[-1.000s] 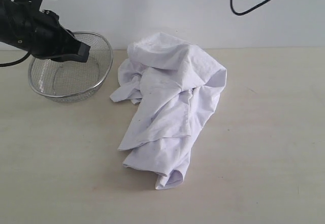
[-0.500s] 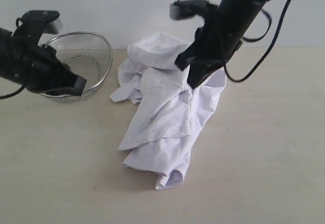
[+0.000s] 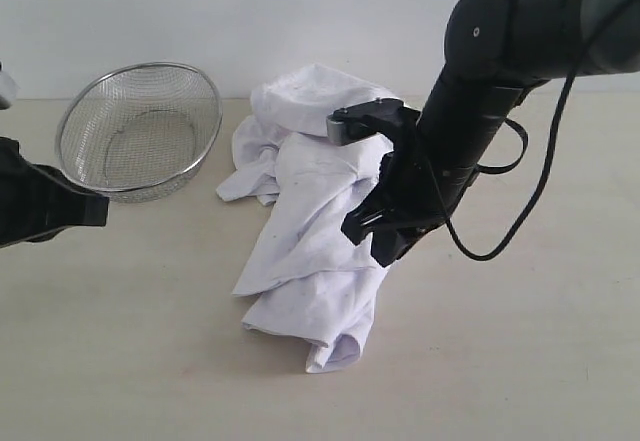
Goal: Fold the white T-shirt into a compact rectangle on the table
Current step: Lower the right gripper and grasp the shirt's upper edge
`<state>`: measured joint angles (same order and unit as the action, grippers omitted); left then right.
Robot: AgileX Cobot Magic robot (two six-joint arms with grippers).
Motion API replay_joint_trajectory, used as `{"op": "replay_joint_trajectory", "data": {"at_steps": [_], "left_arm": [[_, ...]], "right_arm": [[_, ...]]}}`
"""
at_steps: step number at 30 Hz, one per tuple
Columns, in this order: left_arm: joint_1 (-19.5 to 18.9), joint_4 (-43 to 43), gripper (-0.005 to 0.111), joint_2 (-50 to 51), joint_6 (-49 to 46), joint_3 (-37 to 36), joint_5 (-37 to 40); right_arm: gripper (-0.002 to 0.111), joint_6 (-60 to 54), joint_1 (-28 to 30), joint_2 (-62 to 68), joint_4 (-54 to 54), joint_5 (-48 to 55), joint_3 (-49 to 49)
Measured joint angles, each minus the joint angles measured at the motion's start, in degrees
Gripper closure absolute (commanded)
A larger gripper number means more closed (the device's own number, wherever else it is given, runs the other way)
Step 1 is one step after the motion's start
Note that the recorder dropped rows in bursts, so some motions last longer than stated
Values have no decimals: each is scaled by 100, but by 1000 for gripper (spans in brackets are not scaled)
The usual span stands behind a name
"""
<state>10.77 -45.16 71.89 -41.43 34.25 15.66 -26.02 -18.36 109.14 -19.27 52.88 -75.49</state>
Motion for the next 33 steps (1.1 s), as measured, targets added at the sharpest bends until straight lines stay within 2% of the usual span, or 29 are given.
{"op": "replay_joint_trajectory", "data": {"at_steps": [8, 21, 23, 27, 30, 33], "left_arm": [[0, -179, 102, 206, 0, -5, 274], [0, -201, 102, 206, 0, -5, 352], [0, -201, 102, 206, 0, -5, 362], [0, -201, 102, 206, 0, -5, 366], [0, -201, 102, 206, 0, -5, 366], [0, -201, 102, 206, 0, -5, 366]], "right_arm": [[57, 235, 0, 65, -55, -788, 24], [57, 362, 0, 695, -390, -1523, 33], [60, 336, 0, 737, -675, -1551, 43], [80, -63, 0, 748, -1532, -1556, 51], [108, -139, 0, 748, -1630, -1519, 51], [108, -249, 0, 748, -1665, -1374, 51]]}}
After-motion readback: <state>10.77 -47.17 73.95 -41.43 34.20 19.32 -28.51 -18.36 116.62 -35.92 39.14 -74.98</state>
